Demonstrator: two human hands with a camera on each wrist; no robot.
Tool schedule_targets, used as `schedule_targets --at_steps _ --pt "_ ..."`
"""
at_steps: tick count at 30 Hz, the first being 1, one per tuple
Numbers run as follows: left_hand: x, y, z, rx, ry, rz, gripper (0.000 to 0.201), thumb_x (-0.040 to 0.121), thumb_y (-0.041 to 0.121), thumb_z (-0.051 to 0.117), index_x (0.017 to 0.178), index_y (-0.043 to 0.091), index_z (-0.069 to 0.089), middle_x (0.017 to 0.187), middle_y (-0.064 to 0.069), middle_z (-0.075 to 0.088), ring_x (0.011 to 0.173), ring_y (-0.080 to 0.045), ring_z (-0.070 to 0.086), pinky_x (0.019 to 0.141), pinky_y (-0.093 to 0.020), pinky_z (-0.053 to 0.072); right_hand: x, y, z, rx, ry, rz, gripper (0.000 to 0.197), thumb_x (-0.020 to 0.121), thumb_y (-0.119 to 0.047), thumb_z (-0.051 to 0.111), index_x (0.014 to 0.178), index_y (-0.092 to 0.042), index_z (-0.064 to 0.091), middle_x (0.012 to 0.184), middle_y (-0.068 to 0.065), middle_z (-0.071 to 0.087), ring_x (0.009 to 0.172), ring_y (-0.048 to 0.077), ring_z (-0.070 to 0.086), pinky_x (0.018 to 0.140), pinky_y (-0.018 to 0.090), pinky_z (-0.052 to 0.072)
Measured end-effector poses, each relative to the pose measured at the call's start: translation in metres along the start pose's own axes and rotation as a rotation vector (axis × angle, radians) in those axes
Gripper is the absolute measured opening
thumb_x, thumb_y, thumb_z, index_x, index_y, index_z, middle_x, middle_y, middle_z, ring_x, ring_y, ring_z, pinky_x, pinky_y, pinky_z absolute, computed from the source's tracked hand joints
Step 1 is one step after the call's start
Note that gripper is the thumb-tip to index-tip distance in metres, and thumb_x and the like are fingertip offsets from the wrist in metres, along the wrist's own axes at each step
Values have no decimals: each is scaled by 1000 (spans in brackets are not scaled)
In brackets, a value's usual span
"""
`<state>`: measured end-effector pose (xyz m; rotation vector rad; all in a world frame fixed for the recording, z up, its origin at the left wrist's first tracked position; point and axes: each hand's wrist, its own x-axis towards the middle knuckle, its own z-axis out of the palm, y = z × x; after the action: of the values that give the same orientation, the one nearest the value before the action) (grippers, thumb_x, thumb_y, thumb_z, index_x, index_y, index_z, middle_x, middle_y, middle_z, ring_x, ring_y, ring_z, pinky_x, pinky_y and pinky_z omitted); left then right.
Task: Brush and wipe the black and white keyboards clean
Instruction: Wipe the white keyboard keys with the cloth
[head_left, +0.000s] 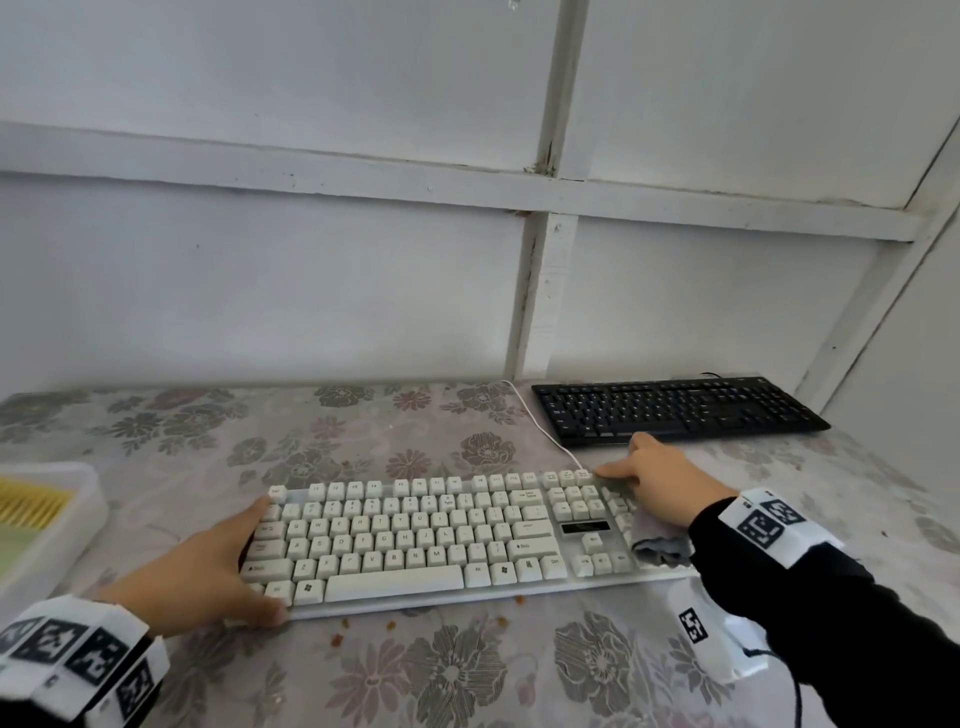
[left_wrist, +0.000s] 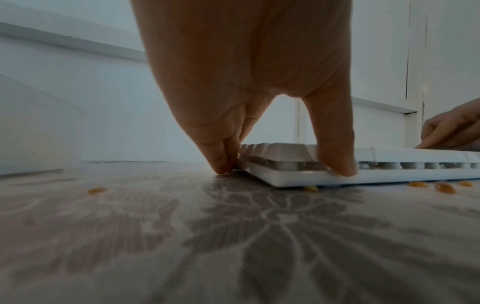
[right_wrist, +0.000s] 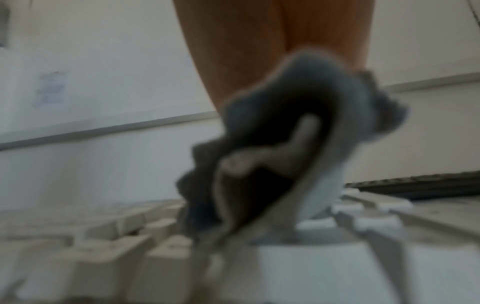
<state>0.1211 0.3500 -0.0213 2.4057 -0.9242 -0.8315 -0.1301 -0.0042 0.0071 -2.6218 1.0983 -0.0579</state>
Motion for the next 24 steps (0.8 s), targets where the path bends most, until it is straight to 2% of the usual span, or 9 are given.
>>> schedule_targets --at_steps 2,4,6,8,11,13,17,22,24 --pt "0 0 0 -2 -3 4 143 32 57 76 150 27 0 144 6 37 120 -10 44 103 -24 35 -5 -8 3 122 2 -9 14 93 -26 57 86 -15 57 76 -6 45 68 9 45 59 20 32" --pt "0 1 0 6 -7 1 142 34 57 76 150 27 -1 147 5 34 123 -11 41 105 -25 33 -6 -7 1 116 0 -13 26 93 -31 56 69 -24 50 80 -4 44 78 15 46 68 26 33" --pt "1 1 2 15 -4 -11 137 45 51 81 150 25 -2 151 4 27 128 -13 37 107 -27 30 -7 3 -5 -12 13 28 21 95 -25 54 77 -28 63 93 1 46 93 24 48 78 31 35" --pt "1 2 3 14 10 -23 129 57 41 84 150 23 -3 152 2 23 133 -15 33 110 -28 27 -5 22 -9 -144 24 69 22 96 -22 51 107 -24 70 95 -1 44 90 23 48 81 30 36" --pt "1 3 3 0 14 -29 126 60 35 84 150 21 -3 152 1 23 133 -15 32 110 -28 26 -4 48 -13 -121 38 249 9 91 -26 60 91 -19 64 107 9 50 97 31 51 85 34 42" --pt "1 4 3 -16 12 -26 127 60 34 85 150 21 -4 152 1 25 131 -15 34 109 -27 27 -3 56 -14 -121 69 308 15 88 -25 63 98 -14 59 112 16 47 101 36 53 86 37 45" --pt "-2 6 3 -29 8 -19 128 61 34 84 149 22 -9 150 3 27 128 -13 37 107 -25 28 7 1 -11 -99 142 91 28 99 -26 46 117 -28 67 95 4 39 80 22 43 80 28 35" --pt "-4 7 1 -41 13 -33 130 60 34 84 148 23 -11 145 4 35 120 -12 44 103 -24 33 -6 -144 14 182 -84 -328 25 95 -38 50 112 -27 66 88 -14 37 76 -1 42 75 12 36" --pt "-5 7 1 -46 15 -19 130 60 33 84 148 22 -11 142 5 39 115 -10 45 97 -20 36 -13 -198 39 176 -148 -464 27 94 -37 52 113 -22 64 97 -7 44 80 4 46 85 23 39"
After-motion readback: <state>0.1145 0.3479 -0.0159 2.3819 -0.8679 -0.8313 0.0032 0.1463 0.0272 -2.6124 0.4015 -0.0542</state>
